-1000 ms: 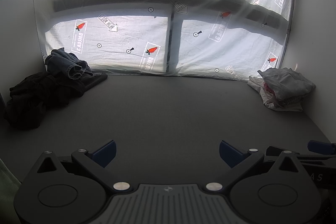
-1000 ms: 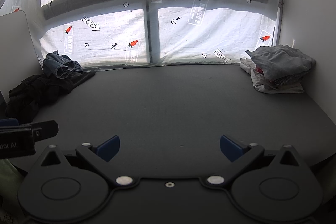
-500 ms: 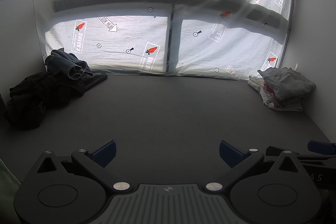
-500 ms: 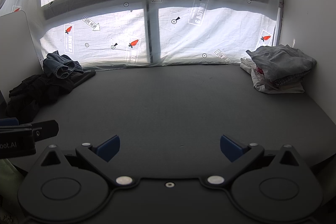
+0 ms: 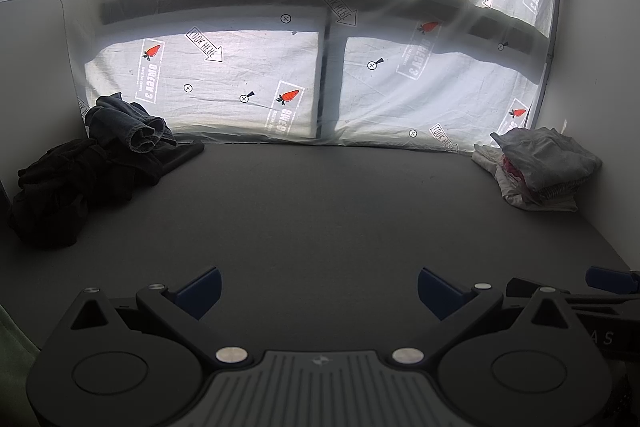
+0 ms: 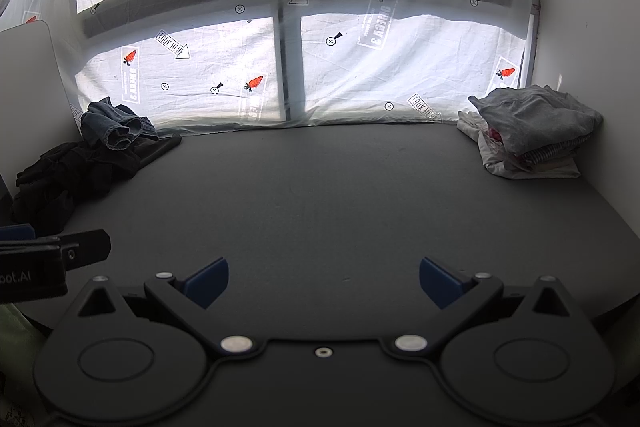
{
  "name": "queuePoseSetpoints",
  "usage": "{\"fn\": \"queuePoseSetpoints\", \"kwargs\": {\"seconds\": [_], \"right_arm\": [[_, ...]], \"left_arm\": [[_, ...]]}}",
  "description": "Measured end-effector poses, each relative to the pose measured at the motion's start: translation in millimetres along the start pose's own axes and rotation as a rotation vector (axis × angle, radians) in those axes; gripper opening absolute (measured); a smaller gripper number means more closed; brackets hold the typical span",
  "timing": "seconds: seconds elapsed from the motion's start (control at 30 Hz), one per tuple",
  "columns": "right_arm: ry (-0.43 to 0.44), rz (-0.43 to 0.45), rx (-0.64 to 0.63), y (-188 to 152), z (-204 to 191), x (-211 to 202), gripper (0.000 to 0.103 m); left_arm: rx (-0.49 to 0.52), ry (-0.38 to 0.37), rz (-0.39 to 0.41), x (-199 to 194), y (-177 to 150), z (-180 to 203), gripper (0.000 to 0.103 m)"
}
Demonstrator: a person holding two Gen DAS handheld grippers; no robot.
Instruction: Fold clothes
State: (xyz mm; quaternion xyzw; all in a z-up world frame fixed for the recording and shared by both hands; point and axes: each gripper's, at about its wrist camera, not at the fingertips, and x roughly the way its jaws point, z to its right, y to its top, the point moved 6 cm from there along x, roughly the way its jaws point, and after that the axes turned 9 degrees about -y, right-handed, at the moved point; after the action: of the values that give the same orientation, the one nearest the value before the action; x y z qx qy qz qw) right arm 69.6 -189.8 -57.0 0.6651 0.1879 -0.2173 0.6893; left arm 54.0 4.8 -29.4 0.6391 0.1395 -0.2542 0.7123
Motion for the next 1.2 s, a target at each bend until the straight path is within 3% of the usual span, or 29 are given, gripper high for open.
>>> {"fn": "queuePoseSetpoints", "kwargs": {"seconds": [0.5, 0.83, 1.03, 1.2], "right_arm": [[-0.025, 0.001, 0.005, 0, 3, 2, 0.103], [-0.091, -0.044, 0.032, -5, 35, 22, 0.103], [-0.150, -0.112, 0.063, -4, 66, 62, 0.103], [-0.159, -0.170, 0.090, 15, 77, 119, 0.103]], "left_arm": [[0.006, -0.013, -0.002, 9, 0, 6, 0.103], [-0.006, -0.067, -0.057, 49, -1, 27, 0.103], [0.006, -0.089, -0.112, 89, 1, 47, 0.103], [0.005, -0.028, -0.120, 117, 15, 40, 0.103]]}}
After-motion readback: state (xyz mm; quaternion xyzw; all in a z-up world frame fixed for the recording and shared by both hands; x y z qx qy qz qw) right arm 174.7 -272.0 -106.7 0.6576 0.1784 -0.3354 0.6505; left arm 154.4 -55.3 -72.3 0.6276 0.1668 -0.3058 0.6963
